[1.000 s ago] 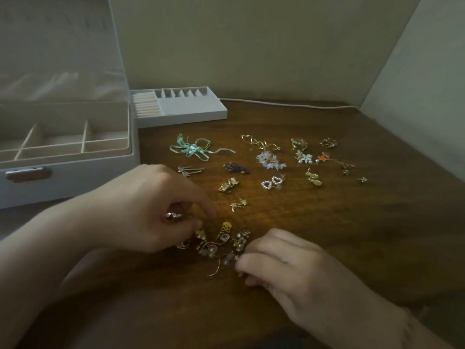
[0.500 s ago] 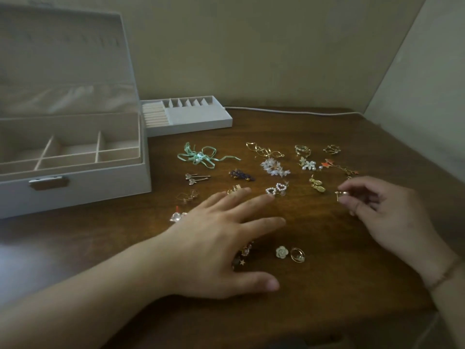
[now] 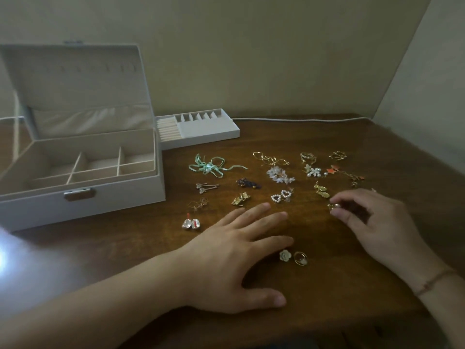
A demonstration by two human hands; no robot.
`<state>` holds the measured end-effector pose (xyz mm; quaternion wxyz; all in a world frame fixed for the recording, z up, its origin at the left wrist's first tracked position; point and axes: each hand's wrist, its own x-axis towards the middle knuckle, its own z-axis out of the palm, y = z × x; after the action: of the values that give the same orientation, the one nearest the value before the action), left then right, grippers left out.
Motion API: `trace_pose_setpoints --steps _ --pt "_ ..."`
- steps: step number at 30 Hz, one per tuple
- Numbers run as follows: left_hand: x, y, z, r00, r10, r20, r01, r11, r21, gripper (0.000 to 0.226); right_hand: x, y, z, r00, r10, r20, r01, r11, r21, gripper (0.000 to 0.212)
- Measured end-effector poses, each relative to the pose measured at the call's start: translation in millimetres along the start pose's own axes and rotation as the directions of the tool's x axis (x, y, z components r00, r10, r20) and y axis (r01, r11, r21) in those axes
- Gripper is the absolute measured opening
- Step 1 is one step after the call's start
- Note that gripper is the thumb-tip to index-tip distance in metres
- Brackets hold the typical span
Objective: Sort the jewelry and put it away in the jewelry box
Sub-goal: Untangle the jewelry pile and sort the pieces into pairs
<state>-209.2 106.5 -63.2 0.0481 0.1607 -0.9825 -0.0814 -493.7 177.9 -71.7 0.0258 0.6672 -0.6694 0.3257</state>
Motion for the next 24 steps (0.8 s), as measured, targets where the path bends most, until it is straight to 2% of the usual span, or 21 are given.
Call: trace_pose_setpoints --steps 3,6,7,10,13,15,20,24 --pt "-5.2 -1.8 -9.5 0.995 -0.022 -0.100 0.033 0.993 0.109 0.070 -1.1 -0.1 -0.7 1.000 -0.013 -0.003 0.013 1.000 0.008 0.024" --pt "-12.7 -8.8 -19.3 0.935 -0.155 -0.317 0.175 0.984 0.032 0.053 -1.4 -0.6 -0.2 0.999 -0.025 0.019 0.025 0.999 0.033 0.023" --pt "-15.3 -10.5 -19.9 0.923 -0.173 -0.345 0.190 0.982 0.016 0.046 -0.9 -1.6 -0.5 0.999 -0.032 0.028 0.031 0.999 0.043 0.023" --pt "-23.6 -9.8 -11.9 0.942 -0.150 -0.299 0.168 0.985 0.033 0.038 5.6 -9.3 -0.4 0.992 -0.065 0.109 0.058 0.996 0.072 0.023" --pt "-29.8 -5.0 -3.0 0.946 -0.188 -0.264 0.176 0.982 -0.069 0.045 20.2 -23.8 6.9 0.967 -0.130 0.219 0.120 0.991 0.059 0.019" --pt "-30.9 -1.4 0.2 0.946 -0.198 -0.257 0.178 0.979 -0.098 0.049 32.2 -33.9 15.9 0.959 -0.161 0.231 0.156 0.987 0.040 0.018" --pt "-31.4 4.5 2.5 0.966 -0.085 -0.243 0.096 0.995 0.034 0.049 39.8 -45.3 31.6 0.945 -0.186 0.268 0.184 0.982 0.035 0.020" --pt "-28.7 -0.5 1.5 0.984 -0.032 -0.176 0.025 0.999 -0.044 0.051 33.0 -45.5 27.1 0.936 -0.185 0.299 0.177 0.983 0.052 0.034"
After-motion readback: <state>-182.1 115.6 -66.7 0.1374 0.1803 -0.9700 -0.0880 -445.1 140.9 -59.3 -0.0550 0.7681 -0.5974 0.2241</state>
